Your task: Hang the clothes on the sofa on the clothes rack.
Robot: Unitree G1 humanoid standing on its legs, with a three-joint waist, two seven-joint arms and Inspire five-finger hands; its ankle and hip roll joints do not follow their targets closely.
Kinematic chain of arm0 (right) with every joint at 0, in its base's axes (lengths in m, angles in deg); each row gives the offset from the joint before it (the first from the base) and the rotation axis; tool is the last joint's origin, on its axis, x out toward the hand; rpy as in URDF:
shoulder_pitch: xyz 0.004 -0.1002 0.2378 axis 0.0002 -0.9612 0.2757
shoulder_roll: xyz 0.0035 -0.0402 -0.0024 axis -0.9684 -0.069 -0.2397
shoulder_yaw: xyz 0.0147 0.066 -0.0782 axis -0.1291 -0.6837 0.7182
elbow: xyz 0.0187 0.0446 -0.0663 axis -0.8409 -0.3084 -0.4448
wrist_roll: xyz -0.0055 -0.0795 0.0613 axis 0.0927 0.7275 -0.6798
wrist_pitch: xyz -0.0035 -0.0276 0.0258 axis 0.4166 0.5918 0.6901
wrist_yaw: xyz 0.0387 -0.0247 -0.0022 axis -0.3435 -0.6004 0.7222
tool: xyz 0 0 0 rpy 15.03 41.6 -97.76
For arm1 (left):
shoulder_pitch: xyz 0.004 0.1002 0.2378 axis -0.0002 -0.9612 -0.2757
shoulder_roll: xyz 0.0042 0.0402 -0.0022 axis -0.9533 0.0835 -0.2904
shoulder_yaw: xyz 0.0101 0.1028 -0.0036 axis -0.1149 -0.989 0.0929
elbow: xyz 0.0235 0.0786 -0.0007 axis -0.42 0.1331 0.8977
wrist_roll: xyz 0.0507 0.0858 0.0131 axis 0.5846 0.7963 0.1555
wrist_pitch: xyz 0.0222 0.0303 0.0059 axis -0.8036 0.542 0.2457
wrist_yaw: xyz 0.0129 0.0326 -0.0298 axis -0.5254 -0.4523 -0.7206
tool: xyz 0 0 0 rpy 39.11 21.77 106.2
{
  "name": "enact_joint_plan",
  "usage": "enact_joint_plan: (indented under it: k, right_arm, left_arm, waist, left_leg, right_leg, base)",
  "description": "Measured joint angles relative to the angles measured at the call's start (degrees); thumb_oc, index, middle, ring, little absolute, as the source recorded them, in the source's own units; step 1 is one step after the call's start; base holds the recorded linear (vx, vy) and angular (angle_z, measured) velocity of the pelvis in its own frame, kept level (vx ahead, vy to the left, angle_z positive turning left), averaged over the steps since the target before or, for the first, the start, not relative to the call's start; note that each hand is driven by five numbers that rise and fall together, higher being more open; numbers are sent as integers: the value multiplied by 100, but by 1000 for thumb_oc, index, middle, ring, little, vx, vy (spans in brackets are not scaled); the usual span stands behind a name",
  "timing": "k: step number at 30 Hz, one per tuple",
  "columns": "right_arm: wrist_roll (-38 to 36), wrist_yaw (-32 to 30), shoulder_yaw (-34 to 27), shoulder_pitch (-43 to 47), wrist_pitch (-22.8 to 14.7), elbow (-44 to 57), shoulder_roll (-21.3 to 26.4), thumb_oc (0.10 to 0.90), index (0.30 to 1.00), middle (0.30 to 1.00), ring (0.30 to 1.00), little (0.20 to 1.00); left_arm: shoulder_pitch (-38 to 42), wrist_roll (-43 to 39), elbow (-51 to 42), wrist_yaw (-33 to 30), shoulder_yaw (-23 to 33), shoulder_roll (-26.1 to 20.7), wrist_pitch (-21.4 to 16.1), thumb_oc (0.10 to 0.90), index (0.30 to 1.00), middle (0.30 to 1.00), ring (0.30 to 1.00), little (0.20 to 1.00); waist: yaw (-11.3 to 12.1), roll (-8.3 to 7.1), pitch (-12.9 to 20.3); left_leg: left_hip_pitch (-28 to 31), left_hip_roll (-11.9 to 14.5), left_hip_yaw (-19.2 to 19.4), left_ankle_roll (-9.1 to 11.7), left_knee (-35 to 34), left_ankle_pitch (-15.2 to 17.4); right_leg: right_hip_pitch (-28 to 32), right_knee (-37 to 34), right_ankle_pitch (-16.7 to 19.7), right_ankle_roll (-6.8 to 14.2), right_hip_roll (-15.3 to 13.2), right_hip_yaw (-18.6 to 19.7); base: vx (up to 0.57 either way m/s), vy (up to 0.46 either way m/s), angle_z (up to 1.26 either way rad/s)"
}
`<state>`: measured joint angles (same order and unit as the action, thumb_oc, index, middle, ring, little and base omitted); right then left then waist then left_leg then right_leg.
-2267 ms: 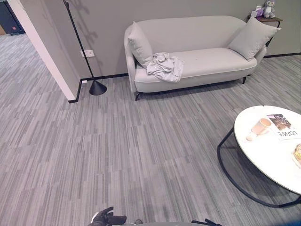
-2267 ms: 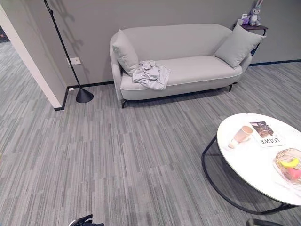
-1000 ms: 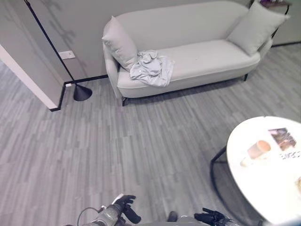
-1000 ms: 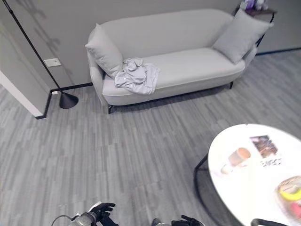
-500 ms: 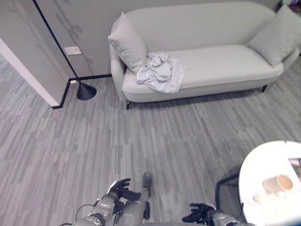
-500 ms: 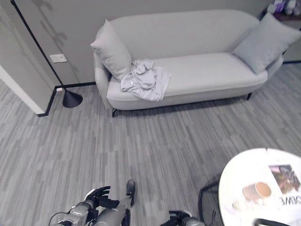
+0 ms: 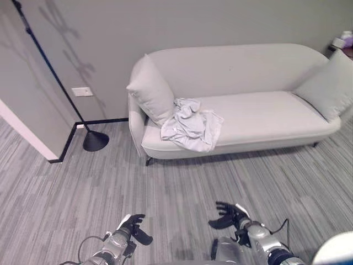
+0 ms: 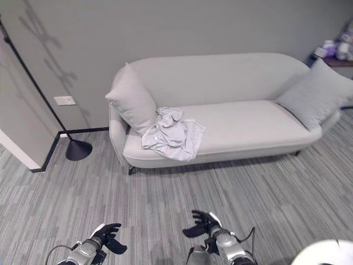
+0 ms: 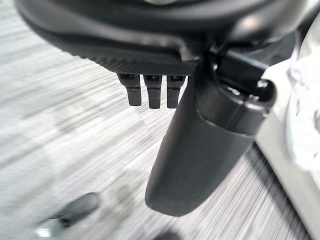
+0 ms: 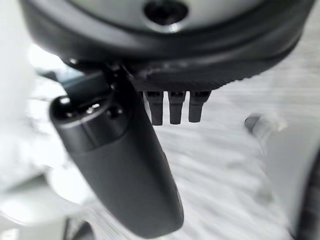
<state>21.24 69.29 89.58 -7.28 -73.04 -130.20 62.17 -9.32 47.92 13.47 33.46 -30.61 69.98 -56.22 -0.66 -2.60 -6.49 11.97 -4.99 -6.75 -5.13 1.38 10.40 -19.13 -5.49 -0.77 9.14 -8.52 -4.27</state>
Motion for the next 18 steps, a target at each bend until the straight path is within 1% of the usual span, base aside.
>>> enact_joint_plan:
  k: [1,2,3,4,5,6,7,8,9,10,11,12,13,14,15,16,17,18]
  right_arm:
    - [3,-131,-296,-6,5,-24,-23,800,900,900,900,900]
    - [3,-235,-472,-21,21,-101,-22,800,900,900,900,900]
    - [2,-442,-687,-117,18,-267,11,800,900,900,900,900]
    - [2,-499,-924,-60,7,-551,73,800,900,900,900,900]
    - [1,-608,-1069,-51,43,-723,145,800,900,900,900,900]
    - [0,-723,-1176,20,56,-925,265,800,900,900,900,900]
    - [-4,-734,-1203,74,57,-1038,318,800,900,900,900,900]
    - [-12,-776,-1294,197,55,-1391,473,800,900,900,900,900]
    - [-32,-804,-1289,224,59,-1447,501,800,900,900,900,900]
    - [-40,-887,-1284,218,58,-1415,557,800,900,900,900,900]
    - [-38,-920,-1269,202,53,-1379,615,800,900,900,900,900]
    - [35,-1015,-1247,168,51,-1205,621,800,900,900,900,900]
    - [85,-1098,-1268,85,49,-1088,581,800,900,900,900,900]
    - [188,-1097,-1270,-69,48,-864,560,800,900,900,900,900]
    - [404,-1211,-1162,-169,25,-749,603,800,900,900,900,900]
    - [474,-1270,-1040,-104,38,-847,597,800,900,900,900,900]
    - [488,-1296,-916,52,61,-1055,578,800,900,900,900,900]
    - [529,-1313,-853,176,49,-1097,544,800,900,900,900,900]
  left_arm:
    - [11,-107,244,-1,52,52,-2,800,900,900,900,900]
    - [4,-142,411,-2,156,149,-33,800,900,900,900,900]
    - [-184,-197,586,10,216,249,-8,800,900,900,900,900]
    - [-255,-402,749,6,481,382,4,800,900,900,900,900]
    - [-221,-446,858,-3,609,464,5,800,900,900,900,900]
    - [-252,-517,874,-2,734,522,-13,800,900,900,900,900]
    - [-261,-557,957,1,835,559,-22,800,900,900,900,900]
    - [-304,-592,1088,7,1066,617,-1,800,900,900,900,900]
    - [-336,-593,1105,-7,1163,593,0,800,900,900,900,900]
    - [-418,-594,1148,-39,1231,558,0,800,900,900,900,900]
    - [-438,-594,1144,-48,1224,554,-1,800,900,900,900,900]
    - [-457,-586,1115,-60,1207,579,7,800,900,900,900,900]
    - [-472,-592,1099,-102,1206,540,0,800,900,900,900,900]
    - [-505,-593,1010,-176,1155,466,-13,800,900,900,900,900]
    - [-538,-715,606,-248,1155,405,-57,800,900,900,900,900]
    - [-619,-709,347,-273,1018,332,-123,800,900,900,900,900]
    - [-626,-695,102,-304,822,214,-236,800,900,900,900,900]
    - [-615,-636,54,-301,800,213,-253,800,900,900,900,900]
  waist:
    - [-152,-144,-19]
    - [-200,-158,2]
    - [-279,-184,35]
    - [-261,-108,3]
    - [-250,-28,5]
    - [-244,110,38]
    - [-252,209,67]
    - [-218,453,195]
    - [-176,434,183]
    - [-143,440,218]
    - [-143,459,232]
    - [-95,453,229]
    - [-93,393,218]
    - [-67,349,217]
    - [26,297,181]
    - [162,240,144]
    - [266,133,58]
    - [290,115,47]
  left_leg:
    - [140,67,-379,49,31,200]
    - [259,203,-564,119,-43,286]
    - [620,417,-816,294,-213,342]
    - [856,658,-945,507,-228,454]
    - [835,794,-945,696,-67,437]
    - [855,978,-864,899,45,208]
    - [865,1083,-806,938,69,89]
    - [820,1299,-685,1070,441,-303]
    - [815,1297,-675,1207,655,-345]
    - [629,1274,-729,1449,1081,-625]
    - [503,1265,-742,1532,1291,-590]
    - [132,1167,-727,1677,1796,-908]
    - [-45,1149,-695,1825,2276,-1065]
    - [-553,1192,-601,1887,3315,-1215]
    - [-1163,1229,-314,1786,4285,-1389]
    - [-1359,1274,-38,1496,4429,-1280]
    - [-1571,1319,380,1335,4411,-1075]
    - [-1682,1286,398,1349,4215,-1031]
  right_leg:
    - [-166,8,65,147,7,360]
    - [-167,179,82,123,16,404]
    - [-28,788,-97,7,30,222]
    - [51,1059,487,34,120,128]
    - [98,1206,779,-174,179,15]
    - [202,1322,981,-425,309,-47]
    - [256,1366,987,-483,387,-70]
    - [587,1237,866,-806,637,-263]
    - [758,1157,880,-946,671,-278]
    - [1125,842,812,-1078,738,-394]
    - [1272,705,819,-1107,783,-418]
    - [1494,541,597,-1181,850,-488]
    - [1645,431,605,-1162,861,-567]
    - [1955,160,546,-1226,935,-695]
    - [2066,94,467,-1351,988,-768]
    - [2169,43,407,-1477,986,-765]
    - [2280,57,493,-1475,966,-814]
    - [2365,73,423,-1520,968,-813]
  base:
    - [482,-216,130]
    - [470,-259,170]
    - [528,-324,143]
    - [564,-354,135]
    - [471,-307,96]
    - [437,-305,72]
    - [370,-249,56]
    - [382,-259,24]
    - [242,-157,21]
    - [343,-300,11]
    - [237,-203,26]
    - [382,-359,28]
    - [255,-269,47]
    - [286,-351,55]
    - [140,-194,48]
    - [167,-174,23]
    - [171,-93,-1]
    - [236,-92,11]
